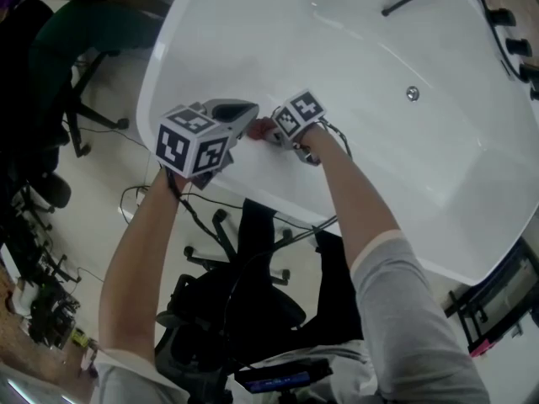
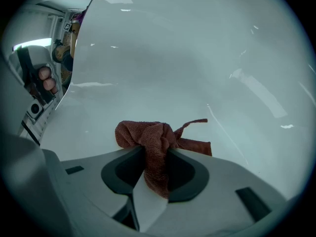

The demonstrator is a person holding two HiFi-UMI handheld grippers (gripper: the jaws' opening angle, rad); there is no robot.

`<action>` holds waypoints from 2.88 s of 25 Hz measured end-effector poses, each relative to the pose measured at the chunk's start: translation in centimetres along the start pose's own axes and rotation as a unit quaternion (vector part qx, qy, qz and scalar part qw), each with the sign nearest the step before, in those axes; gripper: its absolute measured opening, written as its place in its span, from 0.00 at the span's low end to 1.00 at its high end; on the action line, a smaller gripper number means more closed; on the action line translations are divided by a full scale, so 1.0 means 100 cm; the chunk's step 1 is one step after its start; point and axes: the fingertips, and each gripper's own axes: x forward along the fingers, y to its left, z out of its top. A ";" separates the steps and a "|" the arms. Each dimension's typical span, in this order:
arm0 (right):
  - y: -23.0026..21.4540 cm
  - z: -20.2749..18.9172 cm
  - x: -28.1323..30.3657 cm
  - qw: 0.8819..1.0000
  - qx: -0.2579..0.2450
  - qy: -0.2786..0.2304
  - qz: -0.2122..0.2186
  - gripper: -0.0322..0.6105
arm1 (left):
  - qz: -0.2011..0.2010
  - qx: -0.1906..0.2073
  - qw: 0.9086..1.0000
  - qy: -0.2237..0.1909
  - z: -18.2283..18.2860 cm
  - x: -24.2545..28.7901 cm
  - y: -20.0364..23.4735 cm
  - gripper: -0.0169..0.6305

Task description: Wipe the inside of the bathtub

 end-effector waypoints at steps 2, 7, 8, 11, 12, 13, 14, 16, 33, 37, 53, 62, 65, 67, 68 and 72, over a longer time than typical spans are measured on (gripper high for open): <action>0.010 0.001 -0.002 1.000 -0.003 0.002 0.001 0.24 | 0.006 -0.001 1.000 -0.002 0.000 -0.010 -0.001 0.04; 0.042 -0.006 -0.018 1.000 -0.007 0.002 0.004 0.24 | 0.016 -0.015 1.000 -0.018 0.001 -0.038 -0.016 0.04; 0.049 -0.008 -0.023 1.000 -0.007 0.002 0.004 0.24 | 0.017 -0.019 0.999 -0.022 0.002 -0.043 -0.021 0.04; 0.066 -0.011 -0.031 1.000 -0.005 0.001 0.006 0.24 | 0.022 -0.029 0.999 -0.026 -0.004 -0.054 -0.030 0.04; 0.070 -0.012 -0.032 1.000 -0.004 0.001 0.005 0.24 | 0.023 -0.033 0.999 -0.028 -0.007 -0.058 -0.033 0.04; 0.075 -0.012 -0.033 1.000 -0.003 0.000 0.004 0.24 | 0.023 -0.037 0.999 -0.031 -0.010 -0.062 -0.035 0.04; 0.080 -0.012 -0.035 1.000 -0.003 -0.001 0.004 0.24 | 0.023 -0.042 0.998 -0.035 -0.012 -0.066 -0.039 0.04; 0.092 -0.014 -0.041 1.000 -0.002 -0.003 0.004 0.24 | 0.023 -0.051 0.998 -0.041 -0.015 -0.075 -0.048 0.04; 0.163 -0.044 -0.091 0.999 0.014 -0.033 0.029 0.25 | 0.063 -0.133 0.985 -0.092 -0.038 -0.149 -0.119 0.04; 0.189 -0.047 -0.119 0.997 -0.009 -0.059 0.045 0.26 | 0.077 -0.128 0.983 -0.105 -0.028 -0.166 -0.143 0.04; 0.306 -0.077 -0.382 0.910 -0.096 -0.404 0.010 0.27 | 0.109 -0.058 0.966 -0.227 0.054 -0.288 -0.237 0.04; 0.309 -0.179 -0.495 0.820 -0.042 -0.555 -0.132 0.27 | 0.070 0.080 0.964 -0.244 0.110 -0.300 -0.285 0.04; 0.321 -0.212 -0.509 0.791 -0.027 -0.587 -0.168 0.28 | 0.060 0.103 0.958 -0.261 0.120 -0.309 -0.293 0.04; 0.329 -0.237 -0.513 0.772 -0.012 -0.607 -0.190 0.28 | 0.049 0.104 0.955 -0.272 0.121 -0.312 -0.299 0.04; 0.332 -0.249 -0.514 0.764 -0.008 -0.613 -0.203 0.28 | 0.044 0.104 0.955 -0.275 0.120 -0.312 -0.301 0.04; 0.342 -0.288 -0.514 0.740 0.018 -0.626 -0.246 0.28 | 0.018 0.121 0.955 -0.268 0.117 -0.301 -0.315 0.04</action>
